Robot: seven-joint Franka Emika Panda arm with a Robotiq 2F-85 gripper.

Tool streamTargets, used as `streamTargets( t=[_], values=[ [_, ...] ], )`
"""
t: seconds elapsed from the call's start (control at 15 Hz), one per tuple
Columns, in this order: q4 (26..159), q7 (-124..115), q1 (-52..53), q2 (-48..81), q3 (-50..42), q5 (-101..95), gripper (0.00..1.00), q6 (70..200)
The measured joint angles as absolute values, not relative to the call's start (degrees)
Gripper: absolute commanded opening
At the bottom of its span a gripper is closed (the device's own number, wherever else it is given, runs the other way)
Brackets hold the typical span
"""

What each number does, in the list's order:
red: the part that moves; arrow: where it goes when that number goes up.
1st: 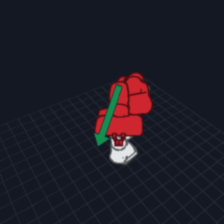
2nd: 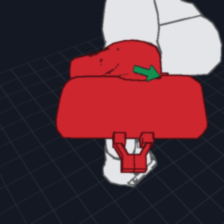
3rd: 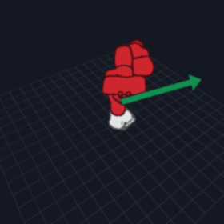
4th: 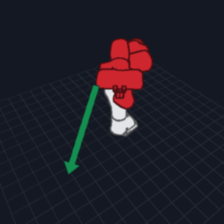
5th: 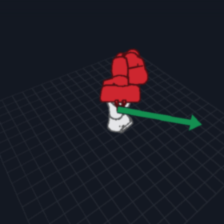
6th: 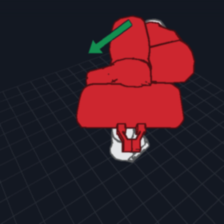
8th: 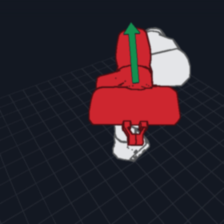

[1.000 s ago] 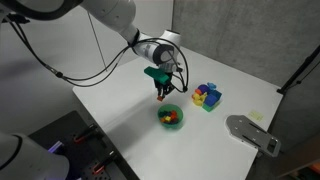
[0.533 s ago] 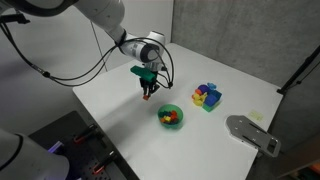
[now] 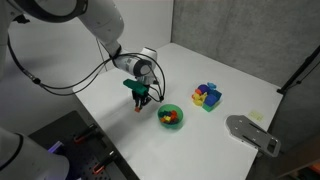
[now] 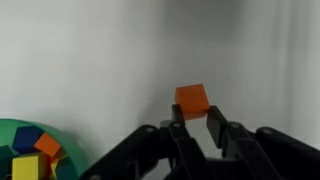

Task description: Pick up one small orange block from the green bowl and put it on the table

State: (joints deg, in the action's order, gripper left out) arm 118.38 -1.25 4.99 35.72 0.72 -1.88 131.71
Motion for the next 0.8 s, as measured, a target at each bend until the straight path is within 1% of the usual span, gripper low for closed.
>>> streamTargets(
  t=[0.33,0.4,0.47,0.53,0.67,0.8],
  values=[
    [119.30,-2.31,5.17,39.26,-0.73,-2.92,0.10,133.42],
    [119.30,-2.39,5.18,39.77,-1.01,-2.95,0.12,133.54],
    [119.30,-2.44,5.19,40.18,-1.26,-2.96,0.27,133.56],
    [119.30,-2.50,5.20,40.49,-1.47,-2.96,0.50,133.56],
    [119.30,-2.61,5.20,40.84,-1.79,-2.96,0.62,133.56],
    [119.30,-2.63,5.20,40.94,-1.96,-2.97,0.80,133.53]
  ],
)
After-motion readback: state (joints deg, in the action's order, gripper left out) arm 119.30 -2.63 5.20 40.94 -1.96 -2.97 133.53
